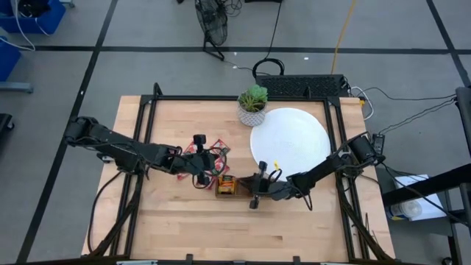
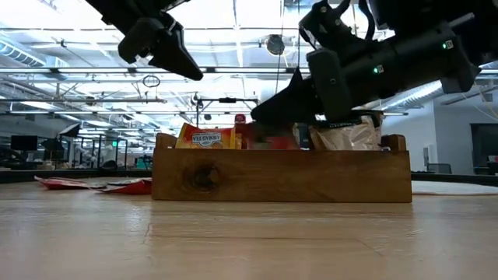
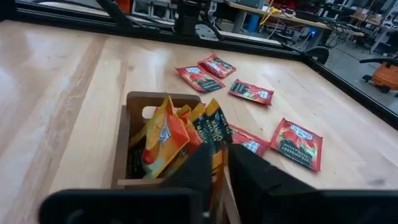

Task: Pick & Place Tea
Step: Put the red tea bag into the middle section of the wooden organizer

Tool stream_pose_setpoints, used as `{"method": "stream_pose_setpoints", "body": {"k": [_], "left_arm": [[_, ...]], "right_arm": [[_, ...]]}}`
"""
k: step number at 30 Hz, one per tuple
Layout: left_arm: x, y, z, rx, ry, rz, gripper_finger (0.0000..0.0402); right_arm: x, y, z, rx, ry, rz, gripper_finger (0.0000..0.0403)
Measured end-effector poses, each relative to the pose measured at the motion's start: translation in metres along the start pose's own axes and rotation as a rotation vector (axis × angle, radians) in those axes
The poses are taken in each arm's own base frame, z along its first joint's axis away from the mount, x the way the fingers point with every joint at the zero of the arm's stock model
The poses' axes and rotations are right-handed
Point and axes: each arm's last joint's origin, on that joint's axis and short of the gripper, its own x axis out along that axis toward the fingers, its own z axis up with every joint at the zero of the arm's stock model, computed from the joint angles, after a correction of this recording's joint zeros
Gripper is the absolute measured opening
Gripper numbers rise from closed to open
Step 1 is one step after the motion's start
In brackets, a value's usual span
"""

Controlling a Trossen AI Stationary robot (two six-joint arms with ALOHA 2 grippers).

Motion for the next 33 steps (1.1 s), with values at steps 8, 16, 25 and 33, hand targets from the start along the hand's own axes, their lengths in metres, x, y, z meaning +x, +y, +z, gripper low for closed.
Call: {"method": "stream_pose_setpoints", "body": {"k": [8,16,25,33], "left_arm": [[0.002,0.002,-0.002,-0.011,0.012,-0.019,0.0022],[0.003,0.001,-0.007,0.01,0.062,-0.032,0.0019],[0.005,0.003,-0.011,0.017,0.092,-0.028,0.0012],[0.008,0.01,-0.013,-0.019,0.11,-0.01,0.0036]], "right_arm": [[-0.002,-0.005,0.013,-0.054,-0.073,-0.132,0.0155],[-0.025,-0.03,0.06,0.113,0.016,0.021,0.018],[-0.009,-0.055,0.093,0.298,0.591,0.225,0.016],[0.021,-0.041,0.091,0.25,0.749,0.281,0.0159]]}}
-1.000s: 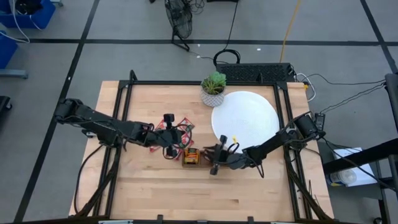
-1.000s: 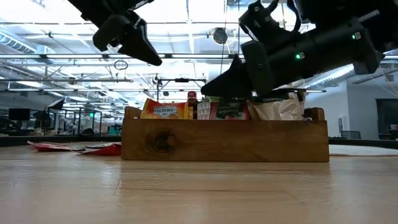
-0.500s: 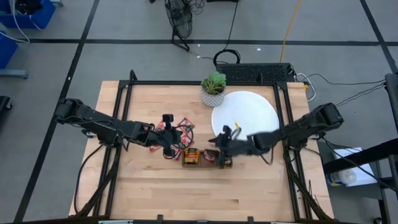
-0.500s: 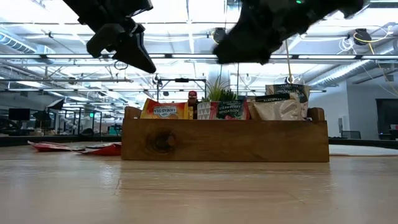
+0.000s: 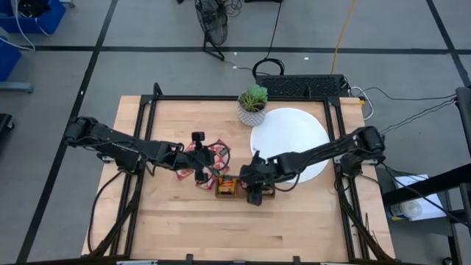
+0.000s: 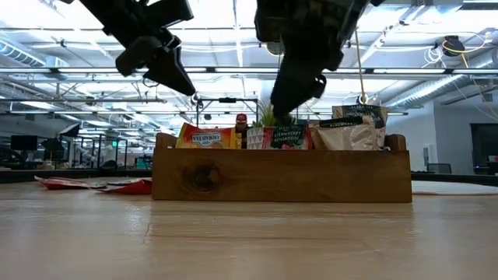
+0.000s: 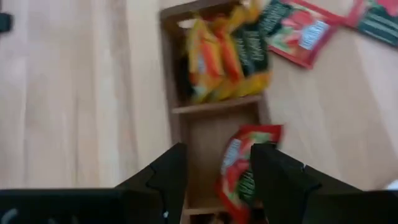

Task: Pick & Place Tea
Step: Put the red tea bag into the middle section of the wooden organizer

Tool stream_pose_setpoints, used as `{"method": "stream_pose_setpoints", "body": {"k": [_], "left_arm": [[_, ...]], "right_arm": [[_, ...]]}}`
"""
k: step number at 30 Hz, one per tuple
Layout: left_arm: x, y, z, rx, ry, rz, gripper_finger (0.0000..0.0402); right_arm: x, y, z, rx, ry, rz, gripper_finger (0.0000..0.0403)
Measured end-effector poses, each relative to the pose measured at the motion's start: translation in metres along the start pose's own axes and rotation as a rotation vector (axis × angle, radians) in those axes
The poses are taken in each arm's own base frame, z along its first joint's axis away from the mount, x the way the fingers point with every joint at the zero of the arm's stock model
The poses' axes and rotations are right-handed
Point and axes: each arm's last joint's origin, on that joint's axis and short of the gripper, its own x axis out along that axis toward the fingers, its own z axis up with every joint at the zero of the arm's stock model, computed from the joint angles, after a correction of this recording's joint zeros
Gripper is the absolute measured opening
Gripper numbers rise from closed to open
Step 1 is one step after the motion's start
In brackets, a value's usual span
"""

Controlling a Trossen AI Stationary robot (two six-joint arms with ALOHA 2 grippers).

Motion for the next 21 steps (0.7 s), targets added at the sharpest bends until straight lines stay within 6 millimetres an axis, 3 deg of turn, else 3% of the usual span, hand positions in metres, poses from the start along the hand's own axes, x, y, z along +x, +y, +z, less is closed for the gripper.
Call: {"method": "stream_pose_setpoints", "body": {"k": [4,13,21], "left_arm": [[0.001,0.001,-0.002,0.004,0.023,0.002,0.003],[0.001,0.001,-0.004,0.011,0.035,-0.017,0.0004],[0.001,0.001,-0.004,0.011,0.034,-0.017,0.0029]], "right_arm": [[0.009,-0.01,-0.004,0.008,0.081,-0.05,0.0159],[0.002,-0.017,-0.001,0.026,0.077,-0.06,0.0155],[0.012,-0.027,0.0,-0.016,0.094,-0.079,0.0155]]}}
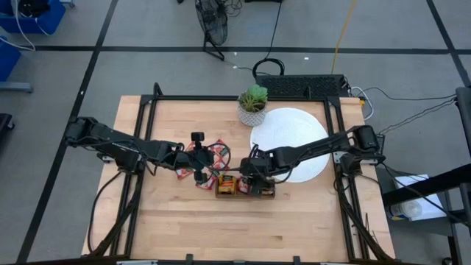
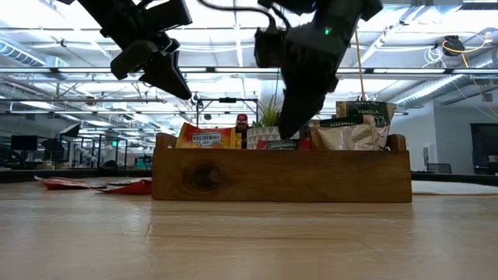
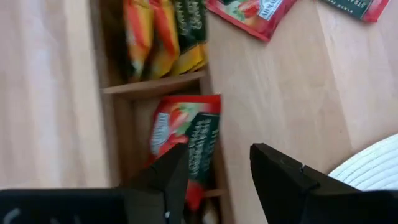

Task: Pick & Place Tea
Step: Put the red tea bag into the middle section of the wooden organizer

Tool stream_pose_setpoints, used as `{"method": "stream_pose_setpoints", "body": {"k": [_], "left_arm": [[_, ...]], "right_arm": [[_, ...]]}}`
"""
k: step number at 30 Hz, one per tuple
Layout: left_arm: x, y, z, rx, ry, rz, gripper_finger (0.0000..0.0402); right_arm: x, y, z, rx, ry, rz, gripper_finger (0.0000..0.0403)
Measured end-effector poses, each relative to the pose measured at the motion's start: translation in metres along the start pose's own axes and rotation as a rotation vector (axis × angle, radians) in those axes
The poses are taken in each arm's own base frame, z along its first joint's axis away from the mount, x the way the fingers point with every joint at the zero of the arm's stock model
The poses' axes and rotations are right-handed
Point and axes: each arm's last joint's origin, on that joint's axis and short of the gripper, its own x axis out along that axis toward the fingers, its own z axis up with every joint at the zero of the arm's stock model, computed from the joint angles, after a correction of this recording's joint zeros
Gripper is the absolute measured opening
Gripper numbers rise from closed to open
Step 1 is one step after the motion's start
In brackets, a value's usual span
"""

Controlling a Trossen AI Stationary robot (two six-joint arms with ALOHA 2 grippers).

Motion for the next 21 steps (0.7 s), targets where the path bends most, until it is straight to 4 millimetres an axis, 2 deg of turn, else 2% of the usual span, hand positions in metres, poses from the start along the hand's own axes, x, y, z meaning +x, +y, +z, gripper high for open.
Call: {"method": "stream_pose_setpoints", "body": {"k": [4,13,21], "left_arm": [[0.0,0.0,-0.0001,-0.004,0.001,-0.001,0.0029],[0.0,-0.0001,-0.0002,0.001,0.001,-0.002,0.0004],[0.0,-0.0001,-0.0001,-0.001,0.001,-0.002,0.0031]], "right_arm": [[0.0122,-0.0058,0.0001,0.0,0.035,0.024,0.0155],[0.0098,-0.0025,0.0063,0.02,0.007,0.17,0.0155],[0.0127,-0.0043,0.0068,-0.024,-0.013,0.114,0.0155]]}}
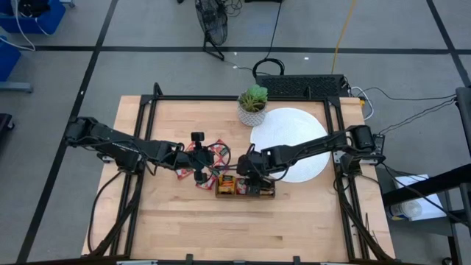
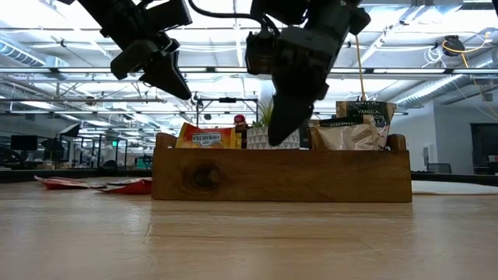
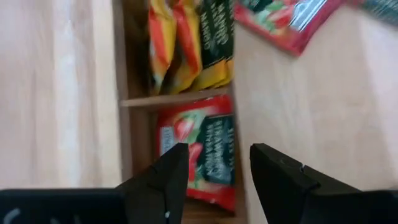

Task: Pick & Place Tea
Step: Put the red tea bag into the middle section of the wooden organizer

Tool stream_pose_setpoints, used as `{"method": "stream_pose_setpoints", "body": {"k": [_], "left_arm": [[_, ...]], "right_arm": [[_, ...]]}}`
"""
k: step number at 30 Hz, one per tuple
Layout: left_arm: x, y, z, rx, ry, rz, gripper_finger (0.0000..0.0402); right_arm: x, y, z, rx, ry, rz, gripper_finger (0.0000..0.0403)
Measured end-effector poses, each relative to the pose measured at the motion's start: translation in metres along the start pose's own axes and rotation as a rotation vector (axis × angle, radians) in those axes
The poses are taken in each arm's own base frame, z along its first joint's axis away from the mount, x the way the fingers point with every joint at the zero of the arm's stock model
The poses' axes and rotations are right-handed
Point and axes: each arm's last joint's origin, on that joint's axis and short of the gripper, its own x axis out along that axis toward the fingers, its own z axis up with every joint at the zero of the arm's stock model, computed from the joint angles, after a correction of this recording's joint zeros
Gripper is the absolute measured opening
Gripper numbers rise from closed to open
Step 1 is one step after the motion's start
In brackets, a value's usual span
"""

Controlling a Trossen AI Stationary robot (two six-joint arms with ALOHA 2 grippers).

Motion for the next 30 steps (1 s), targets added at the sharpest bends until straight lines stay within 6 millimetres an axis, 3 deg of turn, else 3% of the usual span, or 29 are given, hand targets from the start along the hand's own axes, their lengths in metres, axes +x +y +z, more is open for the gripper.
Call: {"method": "stream_pose_setpoints", "body": {"k": [6,13,23,30], "left_arm": [[0.0,0.0,0.0,-0.002,0.0,0.0,0.0023],[0.0,0.0,0.0,0.0,-0.002,-0.004,0.0004],[0.001,0.0,0.0,-0.01,-0.01,-0.072,0.0047],[0.001,0.0,0.0,-0.005,-0.009,-0.071,0.005]], "right_arm": [[0.0,0.0,0.0,-0.022,0.003,-0.004,0.0155],[0.009,0.006,-0.001,-0.01,0.025,0.128,0.0155],[0.003,0.012,0.004,-0.038,-0.031,0.171,0.0154],[0.003,0.015,0.002,-0.067,-0.009,0.214,0.0119]]}}
